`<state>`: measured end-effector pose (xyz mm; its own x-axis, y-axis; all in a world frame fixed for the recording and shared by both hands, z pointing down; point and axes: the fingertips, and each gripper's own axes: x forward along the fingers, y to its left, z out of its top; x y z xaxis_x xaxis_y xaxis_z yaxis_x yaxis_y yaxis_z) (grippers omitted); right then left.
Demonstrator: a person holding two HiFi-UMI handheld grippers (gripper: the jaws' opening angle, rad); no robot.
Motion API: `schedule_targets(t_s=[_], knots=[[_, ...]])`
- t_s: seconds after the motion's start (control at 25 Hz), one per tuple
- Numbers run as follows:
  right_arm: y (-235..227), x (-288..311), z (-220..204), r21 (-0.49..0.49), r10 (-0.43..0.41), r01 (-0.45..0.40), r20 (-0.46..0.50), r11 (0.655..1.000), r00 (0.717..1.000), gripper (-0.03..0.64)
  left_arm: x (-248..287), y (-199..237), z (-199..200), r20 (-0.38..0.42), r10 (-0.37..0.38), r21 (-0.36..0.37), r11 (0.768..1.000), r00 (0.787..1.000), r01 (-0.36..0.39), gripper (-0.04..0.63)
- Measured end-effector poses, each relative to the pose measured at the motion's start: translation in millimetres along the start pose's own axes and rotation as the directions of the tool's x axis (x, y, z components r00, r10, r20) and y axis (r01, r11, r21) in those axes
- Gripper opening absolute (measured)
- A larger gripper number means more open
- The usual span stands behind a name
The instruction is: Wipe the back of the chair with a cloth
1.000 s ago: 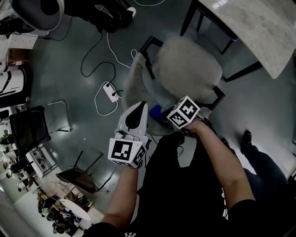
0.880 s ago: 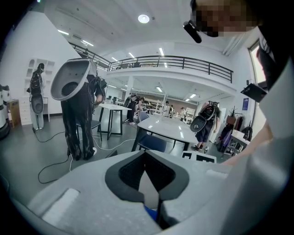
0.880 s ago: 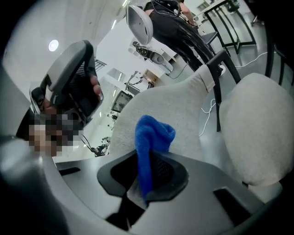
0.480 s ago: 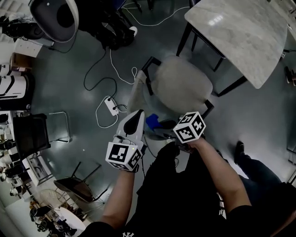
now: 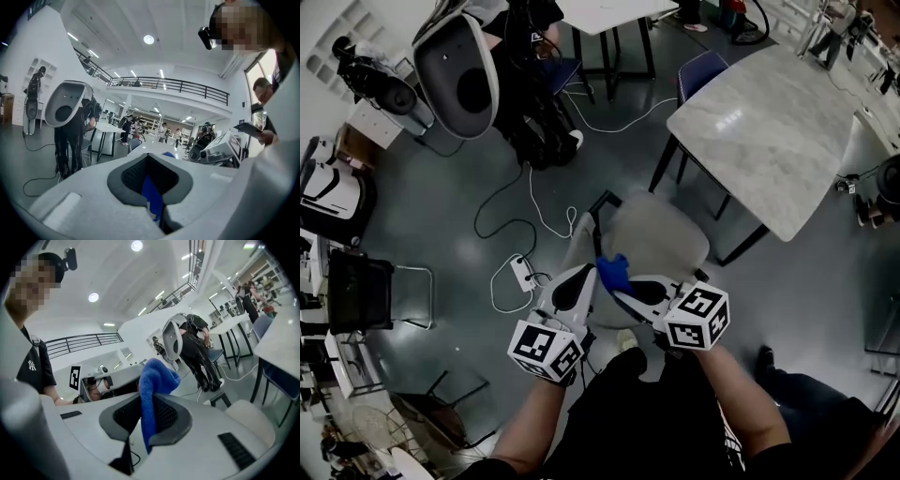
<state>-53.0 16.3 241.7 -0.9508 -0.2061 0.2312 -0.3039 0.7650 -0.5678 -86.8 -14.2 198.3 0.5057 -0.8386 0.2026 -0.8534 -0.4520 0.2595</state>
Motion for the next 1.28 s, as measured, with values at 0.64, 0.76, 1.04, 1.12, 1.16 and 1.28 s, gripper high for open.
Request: schedule_targets(t_s=[0.64, 0.76, 1.04, 1.12, 1.16, 1.28], knots=[[53, -25, 92, -0.198, -0.039, 0.067, 0.145, 0.978, 0.989, 0.058, -14, -33, 81, 0.157, -0.019, 0.060, 0.998, 0.987, 0.010, 0.008], [54, -31, 103, -0.212, -0.049, 0.085, 0.169, 0.974, 0.984, 0.058, -12, -37, 90, 0.171, -0.022, 0.066, 0.998, 0.985, 0.011, 0.008], [55, -33, 118, -0.231, -0.063, 0.109, 0.197, 0.967, 0.978, 0.057, -10, -38, 100, 0.181, -0.028, 0.078, 0.997, 0.983, 0.014, 0.008], [55, -34, 119, -0.235, -0.067, 0.114, 0.202, 0.965, 0.977, 0.057, -10, -38, 100, 0.182, -0.028, 0.079, 0.997, 0.983, 0.014, 0.008], [54, -35, 119, -0.235, -0.069, 0.117, 0.205, 0.965, 0.976, 0.057, -10, -37, 100, 0.183, -0.029, 0.080, 0.997, 0.983, 0.015, 0.008], [48, -33, 124, -0.237, -0.070, 0.120, 0.207, 0.964, 0.976, 0.057, -4, -34, 102, 0.183, -0.030, 0.081, 0.997, 0.983, 0.015, 0.008]])
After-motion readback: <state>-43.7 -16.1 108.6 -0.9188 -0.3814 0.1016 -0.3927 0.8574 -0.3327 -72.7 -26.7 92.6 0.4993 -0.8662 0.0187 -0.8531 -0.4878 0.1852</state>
